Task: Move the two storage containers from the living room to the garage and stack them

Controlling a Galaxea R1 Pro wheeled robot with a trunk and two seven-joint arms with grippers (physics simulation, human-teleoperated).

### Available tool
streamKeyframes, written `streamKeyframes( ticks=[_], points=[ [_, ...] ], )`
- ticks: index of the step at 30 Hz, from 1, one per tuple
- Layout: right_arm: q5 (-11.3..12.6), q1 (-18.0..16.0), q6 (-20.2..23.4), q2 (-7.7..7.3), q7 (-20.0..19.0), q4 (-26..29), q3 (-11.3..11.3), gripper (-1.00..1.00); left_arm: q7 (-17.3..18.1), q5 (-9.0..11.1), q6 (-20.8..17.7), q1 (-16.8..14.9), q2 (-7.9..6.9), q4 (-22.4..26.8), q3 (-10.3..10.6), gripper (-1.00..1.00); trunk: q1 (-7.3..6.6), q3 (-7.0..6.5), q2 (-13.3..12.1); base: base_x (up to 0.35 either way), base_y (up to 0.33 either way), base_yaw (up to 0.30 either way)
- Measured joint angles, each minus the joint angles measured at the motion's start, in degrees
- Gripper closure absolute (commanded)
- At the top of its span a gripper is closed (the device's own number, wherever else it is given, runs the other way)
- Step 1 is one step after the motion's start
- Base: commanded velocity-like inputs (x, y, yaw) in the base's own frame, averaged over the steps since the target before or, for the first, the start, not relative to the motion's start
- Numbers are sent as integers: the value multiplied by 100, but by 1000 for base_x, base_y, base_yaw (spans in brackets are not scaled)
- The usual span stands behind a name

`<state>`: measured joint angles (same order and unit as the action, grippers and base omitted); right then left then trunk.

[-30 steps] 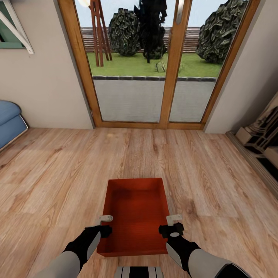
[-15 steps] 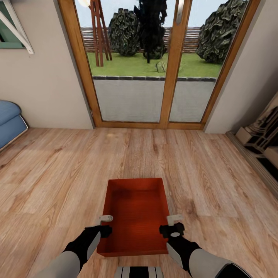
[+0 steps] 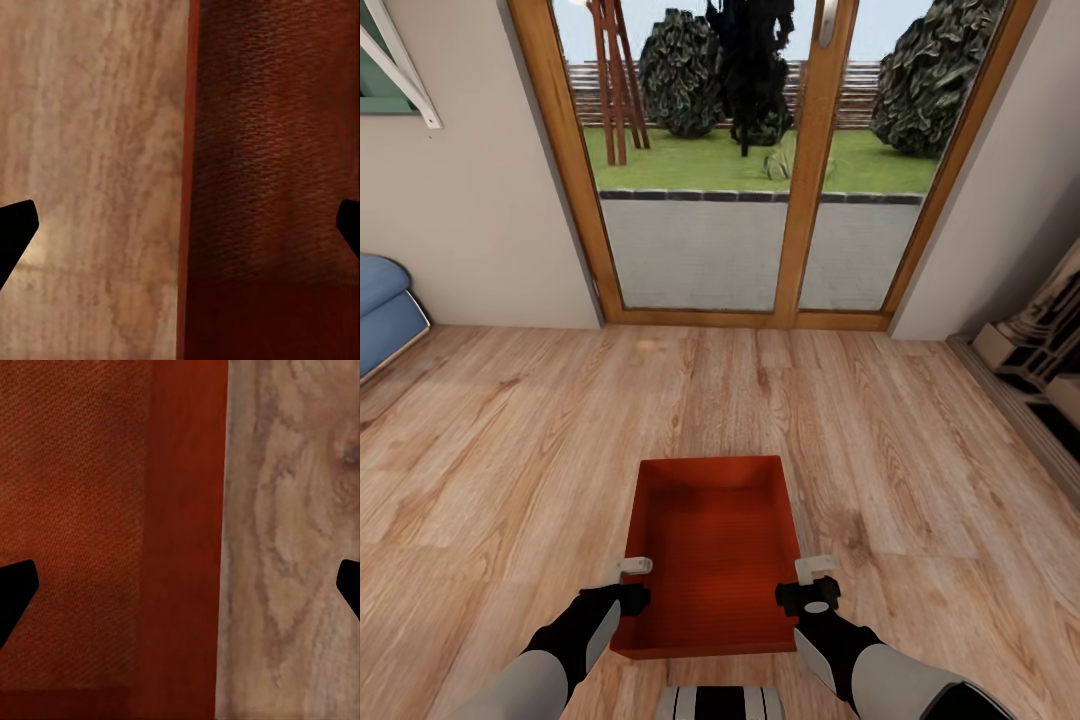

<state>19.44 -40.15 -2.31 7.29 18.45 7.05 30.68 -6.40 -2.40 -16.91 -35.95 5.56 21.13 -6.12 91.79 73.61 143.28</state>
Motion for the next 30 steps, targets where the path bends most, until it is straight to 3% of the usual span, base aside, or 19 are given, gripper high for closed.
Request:
streamKeyframes(
  ticks=[18, 19, 20, 30],
  points=[
    [13, -2, 0, 6, 0, -1, -1, -100, -9, -8, -27, 0, 1, -7, 26, -100, 0, 0, 0, 0, 0, 0],
    [13, -1, 0, 4, 0, -1, -1, 100, -9, -8, -27, 0, 0, -9, 27, -100, 0, 0, 0, 0, 0, 0],
    [11, -1, 0, 6, 0, 0, -1, 100, -9, -8, -27, 0, 0, -11, 26, 100, 0, 0, 0, 0, 0, 0],
    [-10, -2, 8, 4, -9, 9, 26, 100, 6, 93, -8, 0, 3, -30, 44, 100, 0, 0, 0, 0, 0, 0]
  ],
)
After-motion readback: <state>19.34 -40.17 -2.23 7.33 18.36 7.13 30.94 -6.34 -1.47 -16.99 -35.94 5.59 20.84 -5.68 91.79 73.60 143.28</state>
